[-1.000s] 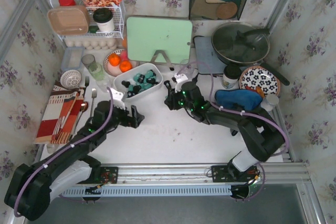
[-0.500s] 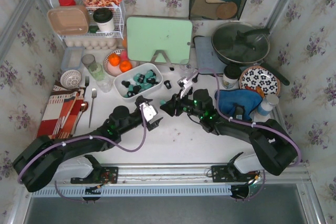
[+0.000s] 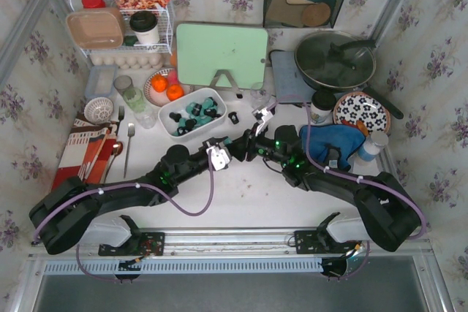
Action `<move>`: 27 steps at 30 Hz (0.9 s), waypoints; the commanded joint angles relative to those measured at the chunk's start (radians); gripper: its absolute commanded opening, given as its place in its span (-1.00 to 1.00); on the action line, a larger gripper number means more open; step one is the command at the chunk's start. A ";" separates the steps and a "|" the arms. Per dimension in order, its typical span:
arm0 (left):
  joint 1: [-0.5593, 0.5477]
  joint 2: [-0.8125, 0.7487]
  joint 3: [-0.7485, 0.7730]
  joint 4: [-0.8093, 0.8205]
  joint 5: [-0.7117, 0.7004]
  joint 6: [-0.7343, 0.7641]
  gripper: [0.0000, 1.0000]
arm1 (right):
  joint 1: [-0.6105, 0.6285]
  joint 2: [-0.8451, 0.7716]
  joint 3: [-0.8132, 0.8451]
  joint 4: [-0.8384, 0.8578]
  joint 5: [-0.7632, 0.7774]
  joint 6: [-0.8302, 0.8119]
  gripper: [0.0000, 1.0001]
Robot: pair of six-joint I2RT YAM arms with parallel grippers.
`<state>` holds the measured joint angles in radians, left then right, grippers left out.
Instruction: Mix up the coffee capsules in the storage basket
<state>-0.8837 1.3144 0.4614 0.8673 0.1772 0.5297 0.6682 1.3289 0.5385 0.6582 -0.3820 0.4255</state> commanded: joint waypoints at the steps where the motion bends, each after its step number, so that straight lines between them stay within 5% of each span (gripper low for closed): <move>1: -0.001 0.005 0.018 0.027 -0.023 -0.016 -0.14 | 0.001 0.002 -0.004 0.071 -0.016 0.022 -0.42; 6: -0.001 -0.016 0.011 0.031 -0.024 -0.037 -0.34 | 0.000 0.016 -0.002 0.084 -0.027 0.033 -0.30; 14: 0.006 -0.021 -0.026 0.006 -0.079 -0.077 -0.56 | 0.000 -0.031 0.005 0.020 0.058 0.017 0.33; 22: 0.138 -0.046 -0.019 -0.118 -0.214 -0.266 -0.63 | -0.001 -0.135 -0.018 -0.098 0.327 -0.009 0.47; 27: 0.334 -0.006 0.133 -0.430 -0.378 -0.479 -0.72 | 0.000 -0.157 -0.011 -0.179 0.473 -0.046 0.47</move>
<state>-0.6510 1.2797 0.5018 0.6640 -0.0593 0.2478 0.6674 1.1790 0.5224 0.5404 -0.0650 0.4171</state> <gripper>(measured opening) 0.525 0.735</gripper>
